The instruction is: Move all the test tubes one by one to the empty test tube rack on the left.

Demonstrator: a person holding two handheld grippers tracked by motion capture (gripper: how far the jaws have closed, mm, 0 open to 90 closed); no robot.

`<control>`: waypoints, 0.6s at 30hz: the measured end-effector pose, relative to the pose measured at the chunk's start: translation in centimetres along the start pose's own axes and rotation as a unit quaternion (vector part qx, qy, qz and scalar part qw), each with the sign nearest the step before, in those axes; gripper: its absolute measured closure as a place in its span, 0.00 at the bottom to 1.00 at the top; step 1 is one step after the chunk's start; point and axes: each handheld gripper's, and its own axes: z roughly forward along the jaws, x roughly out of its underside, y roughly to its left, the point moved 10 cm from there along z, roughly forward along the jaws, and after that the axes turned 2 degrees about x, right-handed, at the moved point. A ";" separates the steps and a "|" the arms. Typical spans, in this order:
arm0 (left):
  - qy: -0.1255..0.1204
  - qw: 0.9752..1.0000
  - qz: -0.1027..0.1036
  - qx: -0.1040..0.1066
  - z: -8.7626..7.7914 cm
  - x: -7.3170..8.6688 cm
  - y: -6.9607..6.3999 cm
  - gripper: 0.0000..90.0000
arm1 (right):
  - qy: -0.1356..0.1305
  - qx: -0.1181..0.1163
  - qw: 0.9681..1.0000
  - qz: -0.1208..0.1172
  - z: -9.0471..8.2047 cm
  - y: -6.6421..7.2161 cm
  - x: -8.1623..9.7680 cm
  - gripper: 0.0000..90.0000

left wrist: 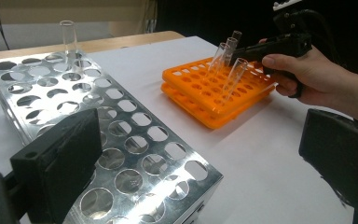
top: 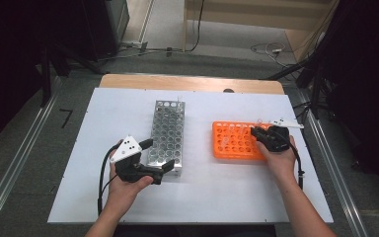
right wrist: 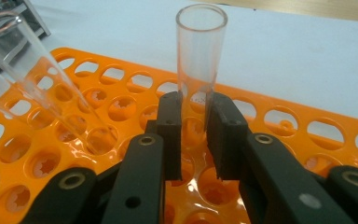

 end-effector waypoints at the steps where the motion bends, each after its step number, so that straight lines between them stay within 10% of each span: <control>1: 0.001 1.000 0.001 0.001 0.0 0.0 0.0 0.00 | -0.004 0.000 1.000 0.000 -0.1 0.0 -0.1 0.82; 18: -0.003 1.000 0.004 0.004 0.1 -0.2 -0.4 0.00 | -0.071 -0.037 0.997 -0.007 -4.9 1.4 -2.4 0.82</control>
